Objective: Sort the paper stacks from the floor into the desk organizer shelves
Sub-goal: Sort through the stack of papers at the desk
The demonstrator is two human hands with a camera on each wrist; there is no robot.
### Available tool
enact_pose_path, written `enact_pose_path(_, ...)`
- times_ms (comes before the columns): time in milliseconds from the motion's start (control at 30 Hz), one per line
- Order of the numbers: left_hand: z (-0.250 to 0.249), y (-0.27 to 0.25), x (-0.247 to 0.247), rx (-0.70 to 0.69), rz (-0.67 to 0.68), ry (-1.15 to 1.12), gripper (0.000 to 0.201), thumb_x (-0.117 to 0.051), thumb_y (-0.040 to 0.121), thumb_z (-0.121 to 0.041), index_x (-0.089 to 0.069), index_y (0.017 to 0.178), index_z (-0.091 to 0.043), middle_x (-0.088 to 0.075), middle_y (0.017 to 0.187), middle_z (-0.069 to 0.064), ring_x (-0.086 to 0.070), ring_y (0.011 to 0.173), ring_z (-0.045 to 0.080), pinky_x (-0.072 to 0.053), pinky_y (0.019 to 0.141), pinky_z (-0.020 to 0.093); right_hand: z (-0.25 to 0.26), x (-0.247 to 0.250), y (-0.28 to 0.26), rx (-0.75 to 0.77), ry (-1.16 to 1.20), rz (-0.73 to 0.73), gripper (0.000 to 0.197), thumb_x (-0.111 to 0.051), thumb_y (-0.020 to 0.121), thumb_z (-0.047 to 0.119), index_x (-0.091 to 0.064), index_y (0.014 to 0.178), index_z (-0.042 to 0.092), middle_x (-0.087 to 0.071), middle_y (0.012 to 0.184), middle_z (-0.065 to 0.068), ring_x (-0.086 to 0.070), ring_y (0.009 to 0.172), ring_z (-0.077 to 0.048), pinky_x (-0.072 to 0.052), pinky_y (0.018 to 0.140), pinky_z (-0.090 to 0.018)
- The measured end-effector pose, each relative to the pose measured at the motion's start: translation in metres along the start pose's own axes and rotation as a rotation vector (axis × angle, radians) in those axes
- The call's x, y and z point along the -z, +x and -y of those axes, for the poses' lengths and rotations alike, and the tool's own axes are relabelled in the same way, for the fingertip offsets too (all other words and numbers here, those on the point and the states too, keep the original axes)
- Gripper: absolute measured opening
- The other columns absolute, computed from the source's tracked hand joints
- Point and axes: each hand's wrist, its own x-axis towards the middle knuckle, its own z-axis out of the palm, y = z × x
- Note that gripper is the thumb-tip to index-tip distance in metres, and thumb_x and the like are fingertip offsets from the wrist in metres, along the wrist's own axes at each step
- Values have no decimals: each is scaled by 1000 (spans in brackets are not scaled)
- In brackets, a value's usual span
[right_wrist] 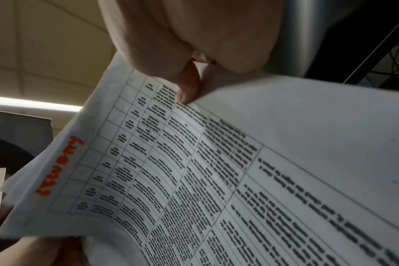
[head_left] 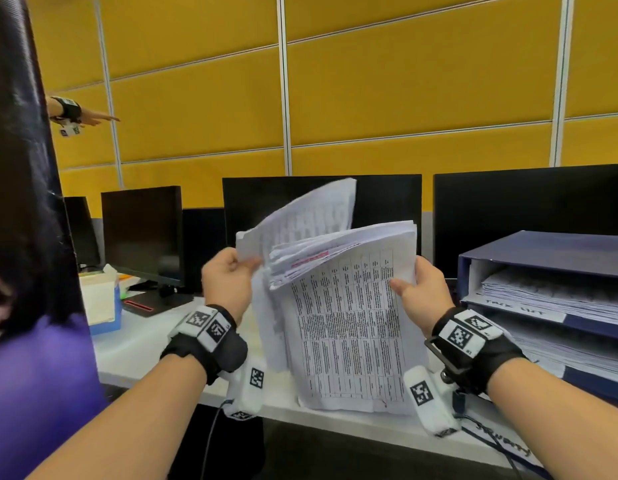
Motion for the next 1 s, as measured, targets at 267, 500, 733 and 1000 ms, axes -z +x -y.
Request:
enact_pose_path(267,16,-5,-17,57,-216,43,26,-67,88,-14,-55,66,-14,-55,64,-1,-49,61,15,-38,54,26,-13,-5,12,-54,-1,-28,29,-55,92,2,-54,119,12,-63,113,-7,-60,105,-25,-51,90,-44)
enact_pose_path(500,16,-5,-16,54,-265,90,27,-63,91,-14,-54,66,-11,-49,62,-1,-45,59,15,-35,51,24,-23,-3,13,-47,26,-39,28,-55,91,1,-56,117,13,-63,114,-6,-60,106,-23,-52,89,-42)
enact_pose_path(733,13,-19,-27,114,277,-115,9,-64,92,-8,-70,96,-3,-72,92,12,-65,85,22,-58,81,40,-20,-9,11,-7,45,-71,27,-58,89,-1,-56,112,13,-64,108,-5,-61,102,-21,-50,85,-36)
enact_pose_path(1000,20,-26,-20,183,446,-164,22,-55,94,-24,-68,111,-20,-70,111,10,-63,109,34,-51,94,56,-22,-13,16,-42,46,-89,26,-60,88,0,-57,111,12,-65,111,-8,-63,103,-25,-52,92,-46)
